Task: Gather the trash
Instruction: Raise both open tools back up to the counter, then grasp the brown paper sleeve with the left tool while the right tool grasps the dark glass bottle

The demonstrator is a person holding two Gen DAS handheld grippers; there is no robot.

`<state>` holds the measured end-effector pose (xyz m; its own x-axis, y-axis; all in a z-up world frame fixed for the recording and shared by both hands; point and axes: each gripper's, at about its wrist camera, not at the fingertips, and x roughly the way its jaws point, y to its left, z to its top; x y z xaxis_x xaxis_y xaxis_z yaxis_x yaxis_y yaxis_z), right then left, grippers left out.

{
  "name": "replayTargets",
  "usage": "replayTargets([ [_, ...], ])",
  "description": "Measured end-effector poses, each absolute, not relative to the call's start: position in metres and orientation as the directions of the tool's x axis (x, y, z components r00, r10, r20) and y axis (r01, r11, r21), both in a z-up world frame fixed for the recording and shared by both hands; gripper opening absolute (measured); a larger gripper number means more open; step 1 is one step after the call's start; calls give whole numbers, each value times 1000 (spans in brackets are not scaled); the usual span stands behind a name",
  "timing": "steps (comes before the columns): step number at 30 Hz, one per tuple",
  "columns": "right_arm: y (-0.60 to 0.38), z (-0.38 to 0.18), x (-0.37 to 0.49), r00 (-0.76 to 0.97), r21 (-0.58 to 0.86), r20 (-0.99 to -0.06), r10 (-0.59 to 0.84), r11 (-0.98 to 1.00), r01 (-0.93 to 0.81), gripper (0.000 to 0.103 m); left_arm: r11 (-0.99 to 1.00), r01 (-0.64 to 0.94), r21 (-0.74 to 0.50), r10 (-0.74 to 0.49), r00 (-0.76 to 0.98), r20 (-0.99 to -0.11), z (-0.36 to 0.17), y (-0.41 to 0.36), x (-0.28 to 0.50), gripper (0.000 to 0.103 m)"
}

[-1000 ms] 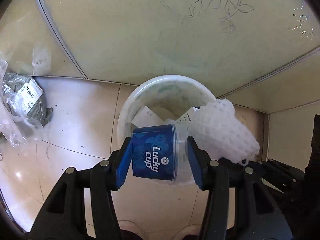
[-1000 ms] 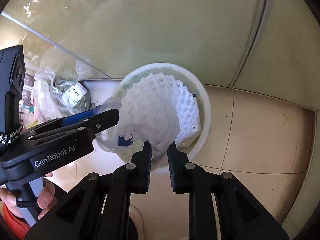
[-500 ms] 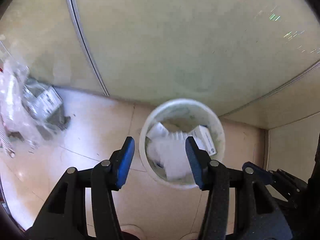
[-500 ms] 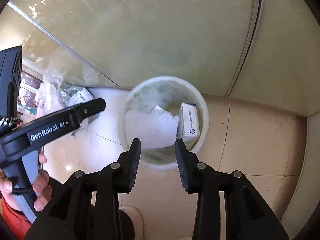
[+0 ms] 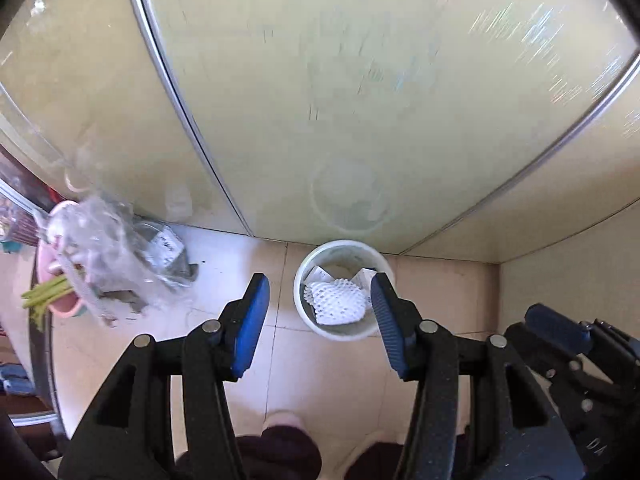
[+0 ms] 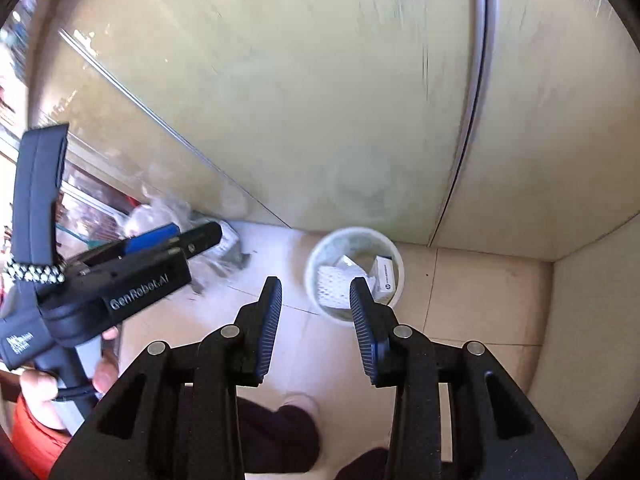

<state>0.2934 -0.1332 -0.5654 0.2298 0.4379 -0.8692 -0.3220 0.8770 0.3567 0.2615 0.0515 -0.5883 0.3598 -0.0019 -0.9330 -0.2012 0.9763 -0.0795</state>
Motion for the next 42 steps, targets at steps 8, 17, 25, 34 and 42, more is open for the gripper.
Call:
replayTargets([
  [8,-152,-394,293,267,354,-867,421,897,-265,32,986,-157,-50,13,378,-926,-407,43,255,52],
  [17,-176,-263,314,438,278,-834,335,941,-191,44,996,-69,-65,-28,447,-894,-274,41,288,54],
  [25,-183,-221,376,500,295,-797,339,941,-168,45,991,-101,-88,-29,480,-877,-237,49,352,54],
  [34,-194,-211,500,448,287,-796,408,905,-315,45,977,-193,-91,19,504,-863,-225,36,462,54],
  [42,-200,-231,596,366,254,-838,404,884,-393,45,982,-169,-79,10,471,-882,-245,12,581,68],
])
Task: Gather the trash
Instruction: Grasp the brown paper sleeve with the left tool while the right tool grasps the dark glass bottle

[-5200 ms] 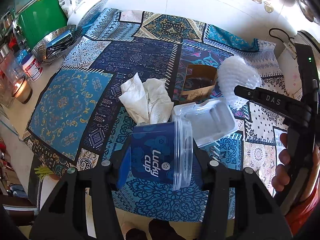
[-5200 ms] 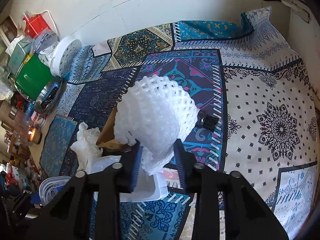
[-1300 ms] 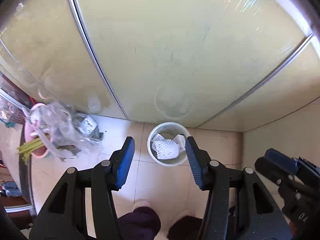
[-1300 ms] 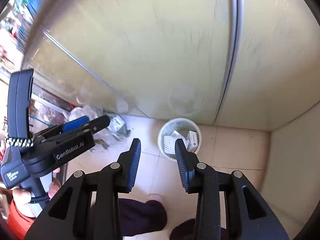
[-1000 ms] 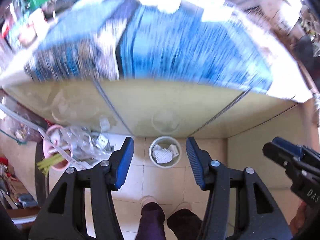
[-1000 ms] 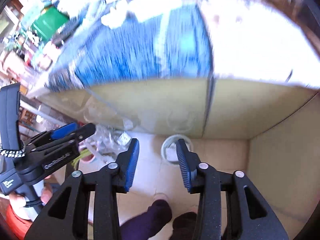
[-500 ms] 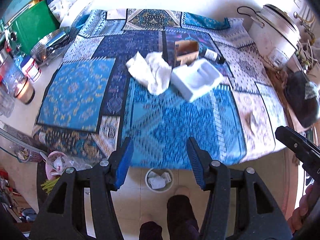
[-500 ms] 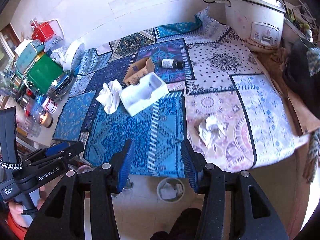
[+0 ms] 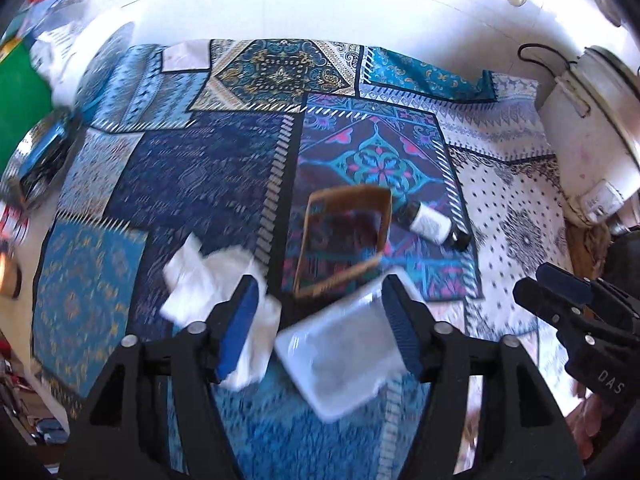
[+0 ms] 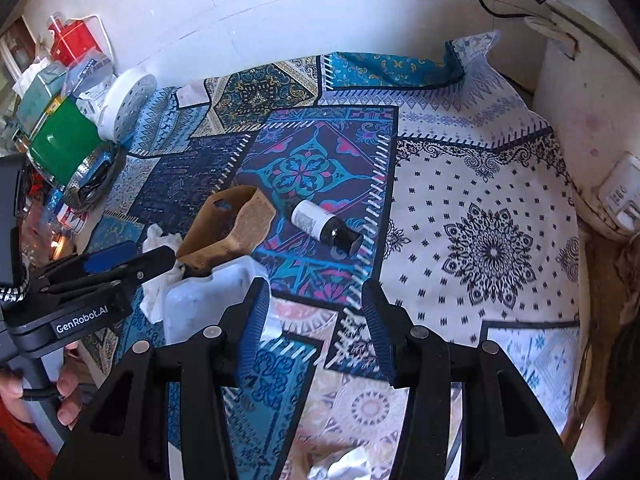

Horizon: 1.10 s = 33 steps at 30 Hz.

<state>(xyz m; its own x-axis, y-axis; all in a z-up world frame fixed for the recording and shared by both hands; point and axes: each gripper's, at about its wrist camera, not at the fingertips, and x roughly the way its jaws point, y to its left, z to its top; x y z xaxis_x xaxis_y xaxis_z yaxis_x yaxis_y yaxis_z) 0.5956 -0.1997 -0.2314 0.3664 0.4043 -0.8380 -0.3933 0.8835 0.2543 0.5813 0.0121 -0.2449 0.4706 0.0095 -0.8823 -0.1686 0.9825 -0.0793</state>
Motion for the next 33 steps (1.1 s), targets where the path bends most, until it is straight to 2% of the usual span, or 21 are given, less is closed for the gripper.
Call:
replayTargets([
  [4,-195,-245,628,319,263,-854,411,870,-418,45,987,-163,-3,67,419,-906,-266,7,621,68],
  [7,-190,-253,647,292,264,-861,416,857,-443,45,990,-143,8,65,398,-915,-276,5,636,68],
  [13,-182,-269,672,218,310,-868,447,829,-466,45,989,-137,-61,-5,373,-928,-285,7,648,68],
  [21,-171,-279,677,165,324,-871,463,793,-516,44,982,-130,-139,-77,397,-915,-270,8,637,69],
  [25,-160,-288,680,137,320,-877,460,773,-547,33,982,-141,-123,-57,400,-915,-266,10,635,69],
  [33,-144,-293,680,137,278,-889,436,754,-595,26,981,-127,-147,-90,375,-923,-269,9,638,69],
])
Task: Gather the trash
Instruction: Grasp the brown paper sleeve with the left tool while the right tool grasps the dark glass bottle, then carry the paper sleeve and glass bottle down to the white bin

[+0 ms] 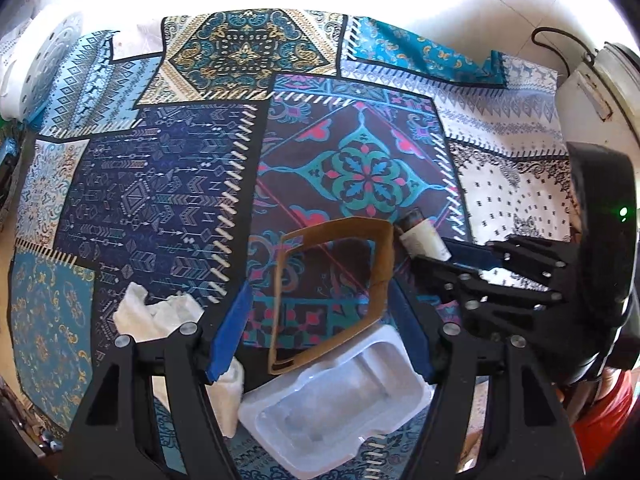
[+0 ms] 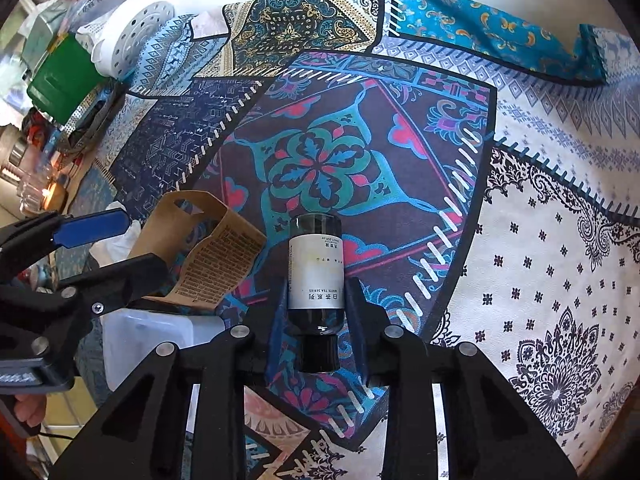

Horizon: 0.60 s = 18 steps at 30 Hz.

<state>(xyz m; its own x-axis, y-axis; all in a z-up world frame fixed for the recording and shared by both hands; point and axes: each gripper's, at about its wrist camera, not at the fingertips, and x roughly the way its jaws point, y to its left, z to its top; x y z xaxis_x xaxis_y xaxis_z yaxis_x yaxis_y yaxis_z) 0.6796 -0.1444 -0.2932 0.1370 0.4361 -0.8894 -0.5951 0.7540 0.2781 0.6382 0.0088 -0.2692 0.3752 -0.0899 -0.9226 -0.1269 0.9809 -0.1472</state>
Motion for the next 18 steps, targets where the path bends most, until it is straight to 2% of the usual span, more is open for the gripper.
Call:
replayTargets([
  [6,-166,-285,677,184,290,-875,447,790,-541,26,990,-95,-108,-69,344,-936,-280,-4,647,70],
  [15,-189,-267,673,238,298,-855,460,813,-500,26,987,-147,-63,-25,250,-968,-316,-5,669,70],
  [18,-192,-266,669,241,299,-856,457,819,-490,26,989,-143,-48,-7,272,-962,-315,-9,669,63],
])
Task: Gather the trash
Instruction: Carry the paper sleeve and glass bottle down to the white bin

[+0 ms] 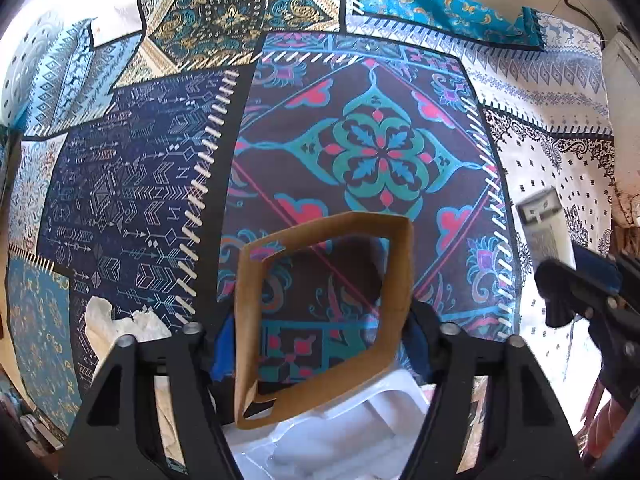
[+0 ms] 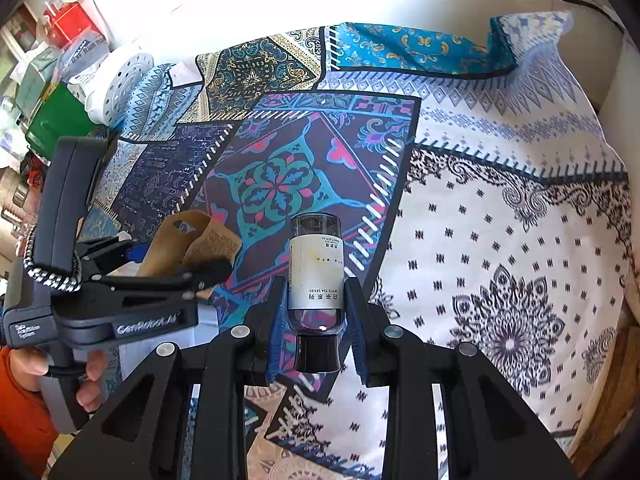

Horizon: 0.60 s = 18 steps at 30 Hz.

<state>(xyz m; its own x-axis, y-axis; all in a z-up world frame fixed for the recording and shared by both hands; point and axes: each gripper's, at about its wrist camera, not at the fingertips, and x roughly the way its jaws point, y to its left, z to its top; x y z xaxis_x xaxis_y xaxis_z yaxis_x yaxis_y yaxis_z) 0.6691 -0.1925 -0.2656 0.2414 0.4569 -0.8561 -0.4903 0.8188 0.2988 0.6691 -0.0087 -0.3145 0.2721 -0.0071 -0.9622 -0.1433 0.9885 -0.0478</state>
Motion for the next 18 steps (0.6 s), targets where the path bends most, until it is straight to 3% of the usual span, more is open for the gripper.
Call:
replayTargets([
  [7,-196,-261,655,255,302,-852,457,828,-472,26,994,-104,46,82,370,-925,-295,-27,661,60],
  [18,-194,-233,603,317,290,-833,453,846,-448,26,997,-75,-6,32,486,-873,-232,-15,601,60],
])
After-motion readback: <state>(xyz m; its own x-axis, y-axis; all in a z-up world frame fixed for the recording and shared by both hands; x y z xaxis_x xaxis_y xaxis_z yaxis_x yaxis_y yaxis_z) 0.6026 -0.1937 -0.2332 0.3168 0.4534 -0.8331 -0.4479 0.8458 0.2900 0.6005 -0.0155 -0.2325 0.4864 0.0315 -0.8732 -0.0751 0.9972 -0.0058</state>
